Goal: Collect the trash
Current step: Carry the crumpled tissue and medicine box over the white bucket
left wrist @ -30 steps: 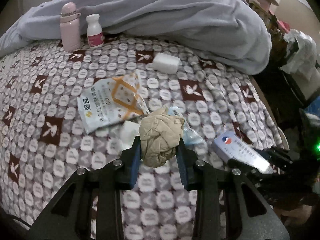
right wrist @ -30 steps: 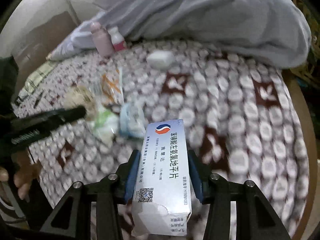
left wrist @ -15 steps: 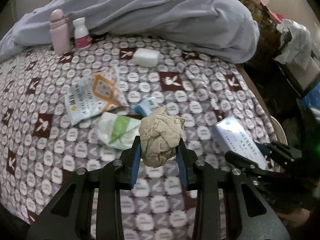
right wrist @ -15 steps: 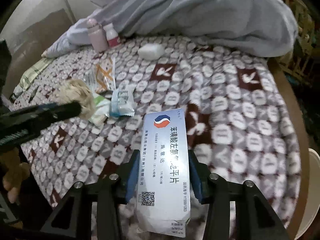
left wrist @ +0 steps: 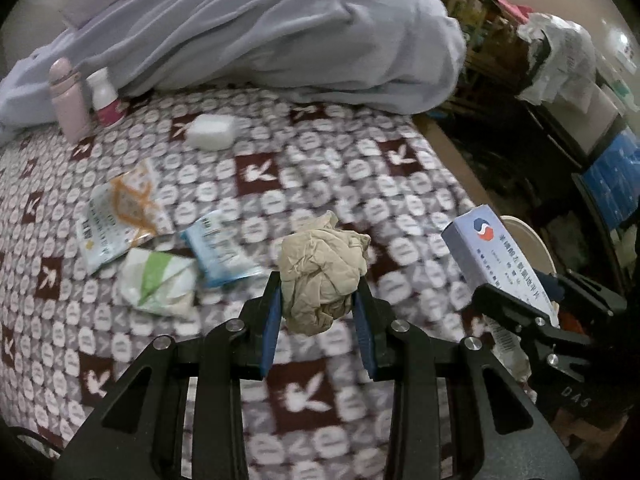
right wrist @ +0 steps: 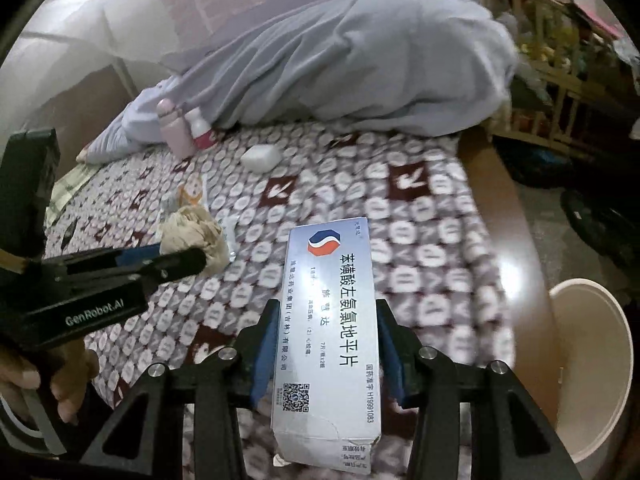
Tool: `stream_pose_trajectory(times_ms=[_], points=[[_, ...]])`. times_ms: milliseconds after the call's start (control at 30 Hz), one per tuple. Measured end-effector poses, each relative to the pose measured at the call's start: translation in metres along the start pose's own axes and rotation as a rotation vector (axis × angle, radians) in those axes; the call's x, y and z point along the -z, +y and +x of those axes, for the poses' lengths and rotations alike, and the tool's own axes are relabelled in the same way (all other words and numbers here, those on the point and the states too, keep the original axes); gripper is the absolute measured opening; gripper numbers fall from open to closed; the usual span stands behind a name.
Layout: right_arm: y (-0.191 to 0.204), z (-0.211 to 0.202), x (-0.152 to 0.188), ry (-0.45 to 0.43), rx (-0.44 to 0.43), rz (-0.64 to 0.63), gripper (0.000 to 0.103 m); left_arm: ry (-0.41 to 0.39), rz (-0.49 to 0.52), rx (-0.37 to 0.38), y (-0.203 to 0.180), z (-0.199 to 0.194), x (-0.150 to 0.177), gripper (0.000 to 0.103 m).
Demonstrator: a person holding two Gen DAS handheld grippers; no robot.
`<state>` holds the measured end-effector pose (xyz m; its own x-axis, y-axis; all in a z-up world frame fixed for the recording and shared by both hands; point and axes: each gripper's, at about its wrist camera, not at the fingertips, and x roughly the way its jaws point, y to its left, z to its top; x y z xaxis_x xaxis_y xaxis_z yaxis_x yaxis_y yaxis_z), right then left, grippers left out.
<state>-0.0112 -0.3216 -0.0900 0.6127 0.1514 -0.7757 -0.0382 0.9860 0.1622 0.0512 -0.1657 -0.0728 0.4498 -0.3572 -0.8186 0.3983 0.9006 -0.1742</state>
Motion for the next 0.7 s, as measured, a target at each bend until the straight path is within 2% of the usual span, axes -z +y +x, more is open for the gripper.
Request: stream_pose_trajectory(times_ms=[700], points=[[-0.089,-0.048,0.025,-0.051,0.131,0.139,0.044,0.027,0.148,0.124,-0.110,0.023,-0.013,0.031]])
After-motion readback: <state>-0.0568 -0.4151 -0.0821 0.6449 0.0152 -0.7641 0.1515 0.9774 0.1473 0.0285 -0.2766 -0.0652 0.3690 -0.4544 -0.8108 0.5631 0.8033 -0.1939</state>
